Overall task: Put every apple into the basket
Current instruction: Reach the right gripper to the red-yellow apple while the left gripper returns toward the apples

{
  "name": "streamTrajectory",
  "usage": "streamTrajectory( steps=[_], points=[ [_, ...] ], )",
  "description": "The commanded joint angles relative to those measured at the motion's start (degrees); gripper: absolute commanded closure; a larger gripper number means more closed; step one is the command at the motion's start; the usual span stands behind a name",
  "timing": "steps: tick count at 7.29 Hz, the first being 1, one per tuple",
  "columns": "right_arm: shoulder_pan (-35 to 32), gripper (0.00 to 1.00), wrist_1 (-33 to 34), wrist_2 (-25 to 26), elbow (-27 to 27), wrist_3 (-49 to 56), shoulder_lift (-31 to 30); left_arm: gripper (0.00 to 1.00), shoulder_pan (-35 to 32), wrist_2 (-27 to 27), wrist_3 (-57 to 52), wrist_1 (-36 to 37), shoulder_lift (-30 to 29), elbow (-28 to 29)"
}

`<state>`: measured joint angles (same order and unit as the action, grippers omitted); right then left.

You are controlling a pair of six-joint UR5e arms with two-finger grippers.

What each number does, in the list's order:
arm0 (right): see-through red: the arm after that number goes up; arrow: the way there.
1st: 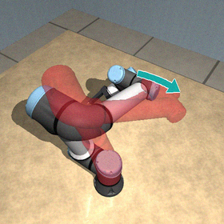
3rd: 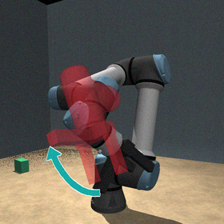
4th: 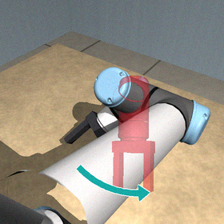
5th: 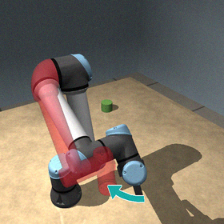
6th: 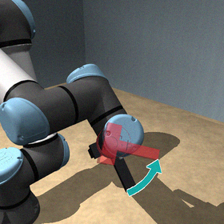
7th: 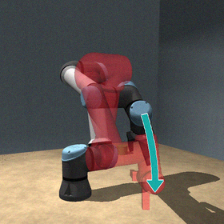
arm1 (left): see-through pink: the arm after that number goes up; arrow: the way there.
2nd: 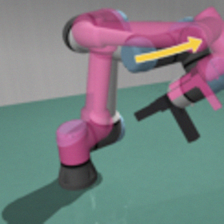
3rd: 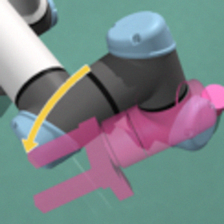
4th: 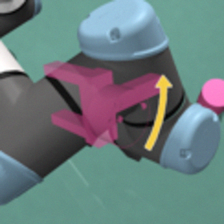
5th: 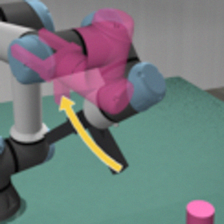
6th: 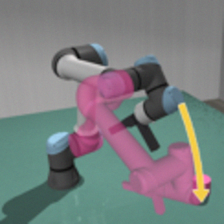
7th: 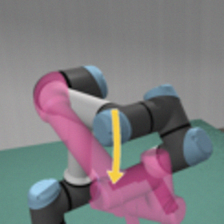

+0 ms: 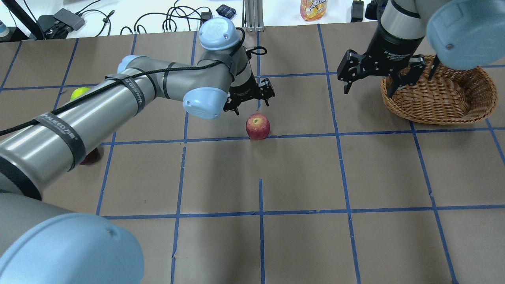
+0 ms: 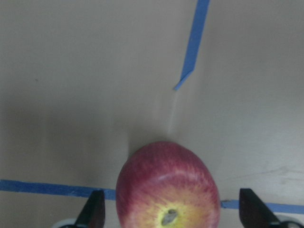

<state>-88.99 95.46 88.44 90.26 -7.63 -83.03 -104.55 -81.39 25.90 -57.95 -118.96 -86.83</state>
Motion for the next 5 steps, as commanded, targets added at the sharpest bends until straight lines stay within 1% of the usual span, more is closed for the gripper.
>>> streamTrajectory(
  steps=[1, 2, 3, 4, 5],
  points=[
    [-1.26, 0.0, 8.93, 0.33, -0.95, -5.51, 8.9, 0.0, 8.87, -1.3, -15.85, -16.81, 6.77, 5.6],
    [-3.88, 0.0, 10.18, 0.24, -1.14, -10.25, 9.29, 0.0, 14.23, -7.31, -23.54, -21.89, 9.16, 5.88],
    [-6.43, 0.0, 10.36, -0.37, -0.71, -14.3, 10.25, 0.0, 18.2, -8.33, -28.31, -23.59, 11.62, 5.28],
    [-9.68, 0.0, 10.63, -0.29, -1.22, -20.08, 13.22, 0.0, 21.2, -9.3, -33.41, -27.53, 14.25, 5.18],
    [-13.28, 0.0, 16.89, -0.37, -1.23, -27.19, 16.29, 0.0, 23.66, -11.4, -34.94, -31.48, 17.58, 5.18]
  ],
)
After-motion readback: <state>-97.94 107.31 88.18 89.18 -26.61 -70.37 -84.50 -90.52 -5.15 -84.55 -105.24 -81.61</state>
